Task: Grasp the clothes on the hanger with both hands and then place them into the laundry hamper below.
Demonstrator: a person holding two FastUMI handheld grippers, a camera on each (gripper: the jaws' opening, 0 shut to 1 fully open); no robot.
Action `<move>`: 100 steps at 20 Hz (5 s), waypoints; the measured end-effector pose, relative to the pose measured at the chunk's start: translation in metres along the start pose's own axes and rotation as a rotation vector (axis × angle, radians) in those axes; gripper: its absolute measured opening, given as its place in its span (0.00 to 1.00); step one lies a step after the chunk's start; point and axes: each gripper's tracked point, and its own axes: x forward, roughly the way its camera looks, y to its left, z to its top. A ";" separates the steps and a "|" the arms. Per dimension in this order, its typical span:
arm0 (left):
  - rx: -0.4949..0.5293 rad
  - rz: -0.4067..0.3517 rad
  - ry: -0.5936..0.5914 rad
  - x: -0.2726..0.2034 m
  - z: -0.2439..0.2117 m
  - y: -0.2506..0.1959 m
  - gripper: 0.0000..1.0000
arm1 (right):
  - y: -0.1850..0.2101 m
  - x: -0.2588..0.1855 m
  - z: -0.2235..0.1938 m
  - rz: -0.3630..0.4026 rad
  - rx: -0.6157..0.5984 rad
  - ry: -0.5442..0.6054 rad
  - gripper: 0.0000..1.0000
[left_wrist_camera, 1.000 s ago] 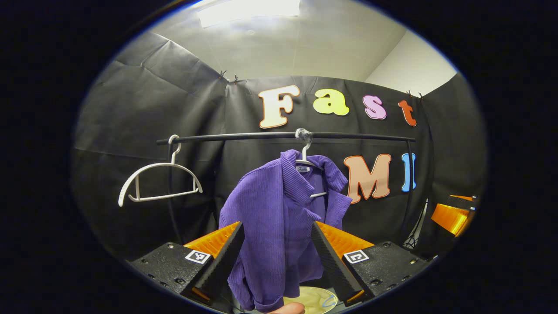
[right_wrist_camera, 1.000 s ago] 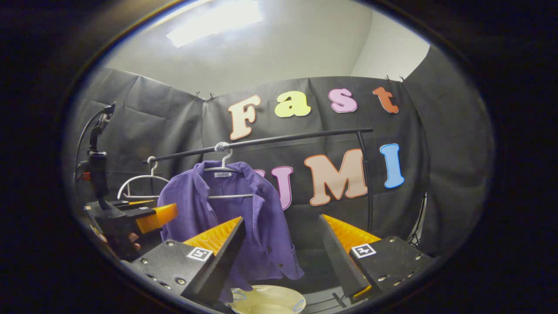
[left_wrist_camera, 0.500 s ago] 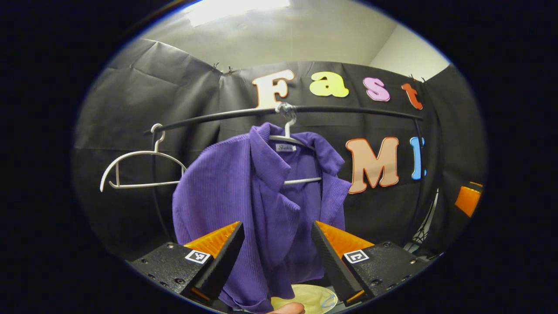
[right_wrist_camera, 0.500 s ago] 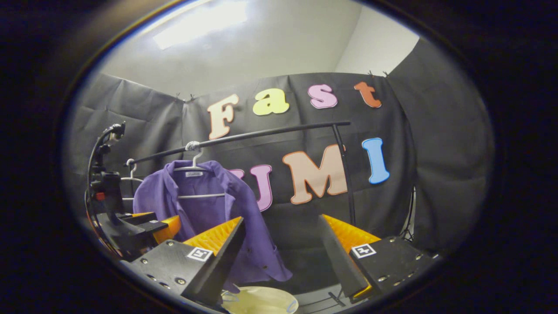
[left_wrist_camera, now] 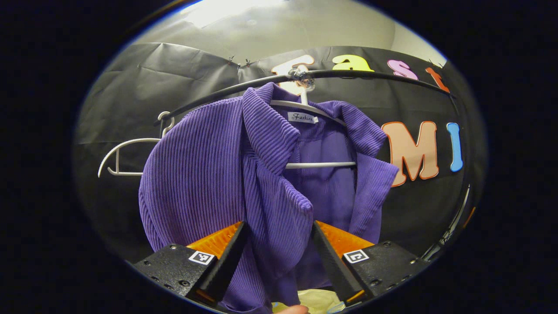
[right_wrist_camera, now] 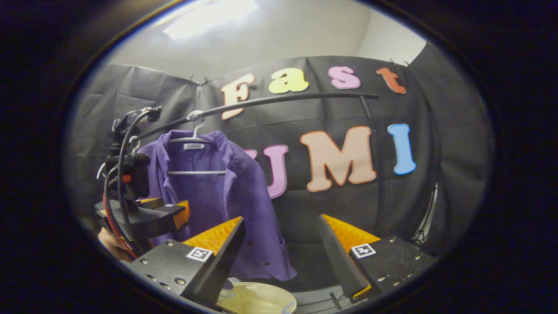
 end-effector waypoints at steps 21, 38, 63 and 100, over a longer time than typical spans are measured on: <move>-0.109 -0.311 -0.064 0.009 0.015 0.020 0.00 | 0.118 0.161 -0.016 0.189 0.086 0.027 1.00; -0.204 -0.747 -0.028 -0.081 0.078 0.039 0.00 | 0.101 0.168 0.011 0.040 -0.075 0.009 0.01; 0.078 -0.188 -0.393 -0.014 0.188 0.187 0.00 | 0.038 0.185 0.103 -0.228 -0.207 -0.204 0.01; -0.136 -0.266 0.025 0.088 -0.001 0.181 0.00 | 0.048 0.224 -0.054 -0.150 0.066 0.099 0.01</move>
